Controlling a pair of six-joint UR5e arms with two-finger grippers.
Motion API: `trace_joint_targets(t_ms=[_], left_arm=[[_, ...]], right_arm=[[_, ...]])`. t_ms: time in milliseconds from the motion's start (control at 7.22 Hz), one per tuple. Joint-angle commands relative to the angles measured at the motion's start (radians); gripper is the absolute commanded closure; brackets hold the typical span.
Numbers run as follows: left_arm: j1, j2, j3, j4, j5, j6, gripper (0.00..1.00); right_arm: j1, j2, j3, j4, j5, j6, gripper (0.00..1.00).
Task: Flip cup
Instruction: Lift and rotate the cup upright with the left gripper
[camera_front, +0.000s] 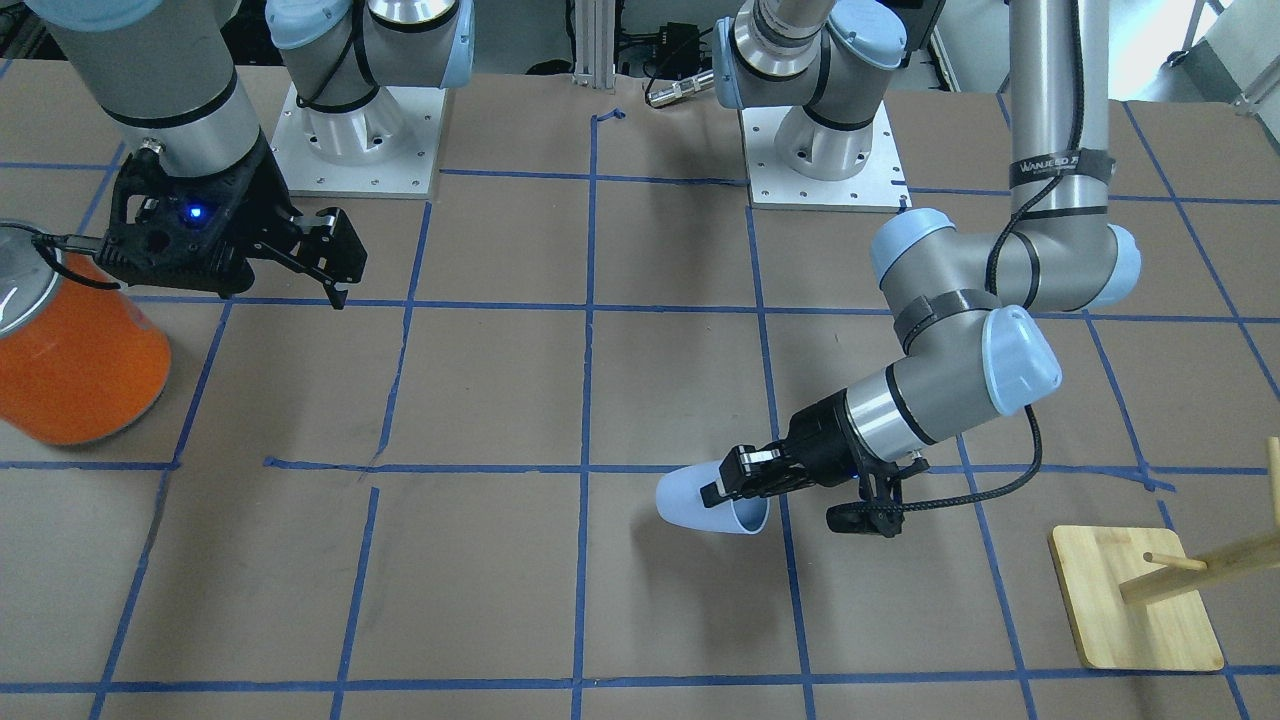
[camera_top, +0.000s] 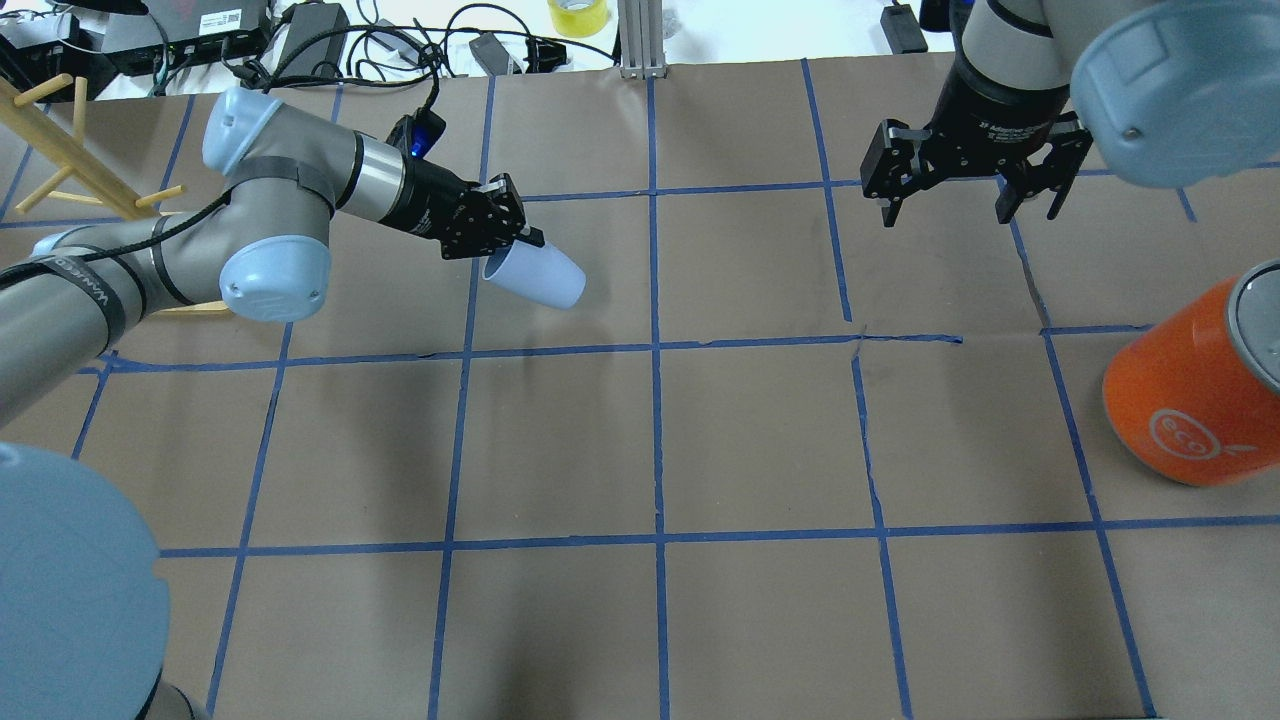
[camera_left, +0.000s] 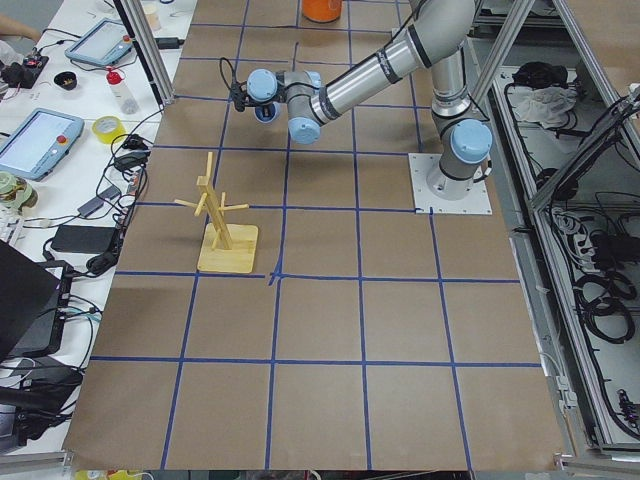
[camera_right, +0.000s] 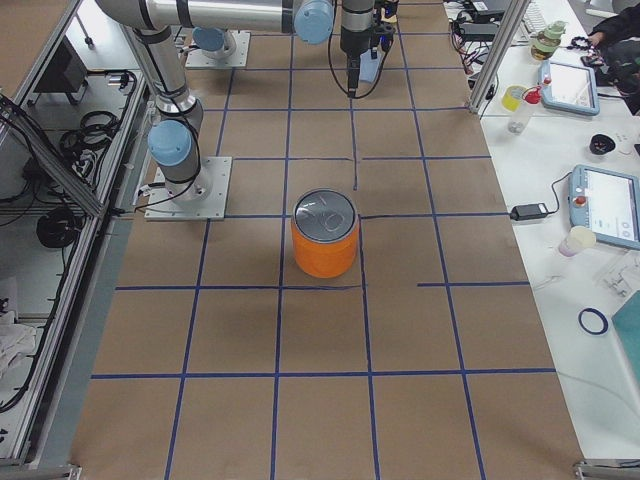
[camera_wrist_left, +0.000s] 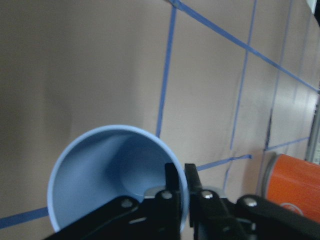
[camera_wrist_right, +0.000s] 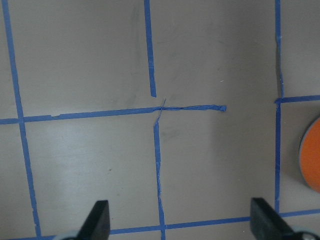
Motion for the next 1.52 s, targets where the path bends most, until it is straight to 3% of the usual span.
trace_joint_targets(t_ms=[0, 138, 554, 969, 1385], left_arm=[[-0.018, 0.063, 0.022, -0.001, 0.354, 0.008, 1.0], [-0.027, 0.074, 0.022, 0.01, 0.48, 0.031, 1.0], [-0.025, 0.042, 0.087, 0.047, 0.645, 0.18, 1.0], [-0.024, -0.023, 0.094, 0.151, 0.673, 0.22, 1.0], [-0.024, -0.061, 0.105, 0.153, 0.678, 0.24, 1.0]], right_arm=[[0.001, 0.002, -0.047, 0.013, -0.005, 0.002, 0.0], [0.002, 0.002, -0.054, 0.014, -0.009, 0.002, 0.0], [0.002, -0.006, -0.049, 0.016, -0.001, 0.002, 0.0], [0.002, 0.0, -0.039, 0.016, -0.012, 0.002, 0.0], [0.002, -0.001, -0.04, 0.014, -0.011, 0.002, 0.0]])
